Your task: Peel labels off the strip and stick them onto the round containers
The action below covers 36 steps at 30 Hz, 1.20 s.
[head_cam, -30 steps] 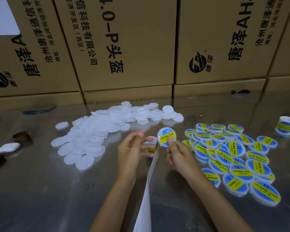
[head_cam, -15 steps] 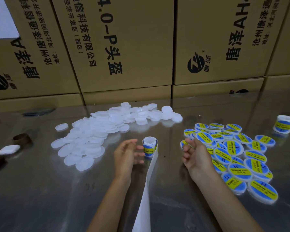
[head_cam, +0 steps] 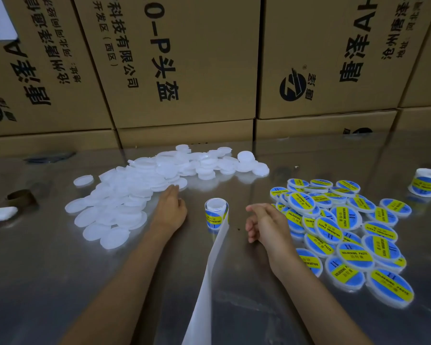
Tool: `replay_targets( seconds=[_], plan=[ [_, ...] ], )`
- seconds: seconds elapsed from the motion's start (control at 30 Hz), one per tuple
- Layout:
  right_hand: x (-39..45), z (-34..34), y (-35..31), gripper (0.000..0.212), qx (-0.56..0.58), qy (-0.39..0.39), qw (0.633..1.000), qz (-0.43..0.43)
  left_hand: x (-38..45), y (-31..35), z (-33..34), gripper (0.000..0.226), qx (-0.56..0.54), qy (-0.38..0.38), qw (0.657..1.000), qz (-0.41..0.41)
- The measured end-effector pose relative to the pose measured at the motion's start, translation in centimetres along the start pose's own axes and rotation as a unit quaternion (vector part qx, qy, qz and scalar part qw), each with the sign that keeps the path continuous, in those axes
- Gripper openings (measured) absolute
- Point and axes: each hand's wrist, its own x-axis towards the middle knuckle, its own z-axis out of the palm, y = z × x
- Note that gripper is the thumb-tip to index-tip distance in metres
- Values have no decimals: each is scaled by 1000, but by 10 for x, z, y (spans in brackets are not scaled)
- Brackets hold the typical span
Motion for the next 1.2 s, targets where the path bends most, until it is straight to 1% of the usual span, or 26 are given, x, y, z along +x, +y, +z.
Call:
replay_targets(
  seconds=[0.07, 0.13, 0.2, 0.27, 0.4, 0.5, 0.67, 0.73, 0.83, 0.9, 0.93, 0.97, 1.03, 1.1, 1.2],
  plan=[
    [3, 3, 2, 17, -17, -4, 1000, -22, 16, -3, 5, 52, 68, -18, 998, 9],
    [6, 6, 5, 17, -31, -9, 999, -34, 26, -4, 9, 53, 122, -20, 992, 15],
    [9, 7, 7, 18, -39, -10, 998, -38, 31, -4, 12, 51, 143, -13, 990, 11],
    [12, 8, 9, 18, -43, -13, 998, -38, 32, -4, 13, 42, 143, 4, 990, 14],
    [14, 9, 10, 19, -49, -17, 998, -44, 27, -3, 12, 23, 103, 28, 993, 40],
    [12, 9, 10, 19, -59, -23, 997, -52, 23, 0, 9, 12, 77, 8, 996, 37],
    [13, 9, 13, 14, -78, -30, 994, -74, 12, 7, 5, 8, 22, -2, 1000, 12],
    [14, 9, 14, 10, -89, -30, 992, -81, 2, 8, 3, 8, -39, 7, 999, 1],
    [15, 10, 16, 9, -116, -32, 989, -88, -14, 13, -2, 14, -146, 33, 987, -50],
    [15, 10, 18, 14, -150, -43, 983, -98, -25, 16, -6, 16, -219, 50, 970, -96],
    [15, 10, 19, 18, -162, -54, 980, -101, -31, 18, -8, 15, -270, 58, 954, -121],
    [15, 10, 20, 23, -164, -69, 979, -104, -37, 20, -10, 12, -336, 65, 929, -143],
    [16, 11, 20, 35, -163, -103, 975, -110, -51, 26, -16, 9, -466, 67, 865, -172],
    [16, 11, 20, 43, -166, -124, 972, -109, -63, 32, -21, 17, -536, 62, 822, -181],
    [16, 10, 19, 47, -185, -144, 967, -96, -74, 41, -29, 25, -607, 51, 769, -194]
  ],
)
